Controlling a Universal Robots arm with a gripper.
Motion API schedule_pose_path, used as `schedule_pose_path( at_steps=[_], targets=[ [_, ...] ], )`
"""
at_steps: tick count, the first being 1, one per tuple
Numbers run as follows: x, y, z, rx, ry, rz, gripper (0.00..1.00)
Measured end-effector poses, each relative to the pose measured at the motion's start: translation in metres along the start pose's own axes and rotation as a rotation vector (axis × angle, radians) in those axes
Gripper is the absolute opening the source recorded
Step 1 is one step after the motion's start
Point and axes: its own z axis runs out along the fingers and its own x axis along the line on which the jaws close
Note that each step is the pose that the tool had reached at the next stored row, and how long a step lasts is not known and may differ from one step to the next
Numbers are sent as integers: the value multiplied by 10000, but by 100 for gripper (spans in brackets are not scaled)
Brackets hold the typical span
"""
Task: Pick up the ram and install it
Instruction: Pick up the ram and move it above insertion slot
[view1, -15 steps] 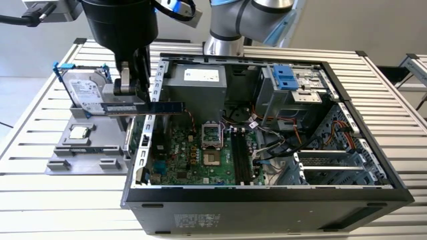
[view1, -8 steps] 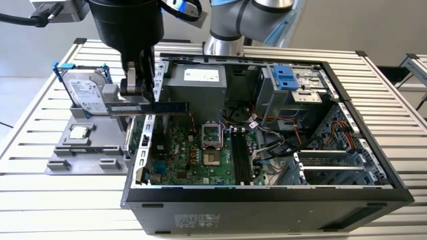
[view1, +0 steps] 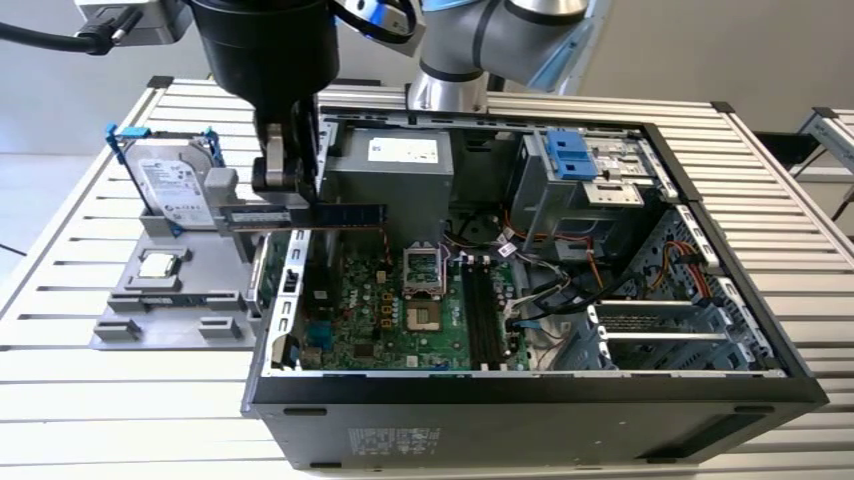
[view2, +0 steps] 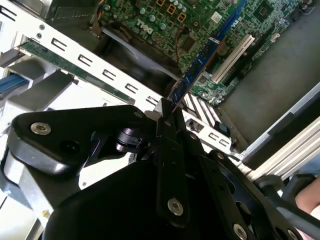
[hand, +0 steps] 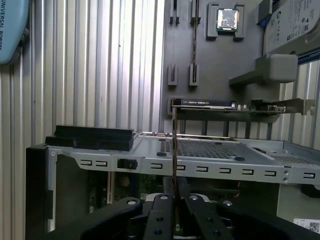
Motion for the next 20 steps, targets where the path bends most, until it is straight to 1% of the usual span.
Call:
schedule_pose_path(
  at_steps=[3, 10, 20],
  targets=[
    [1, -29, 0, -2, 1, 46, 0],
    [4, -130, 1, -7, 2, 118, 0],
    [8, -256, 2, -7, 5, 118, 0]
  ],
)
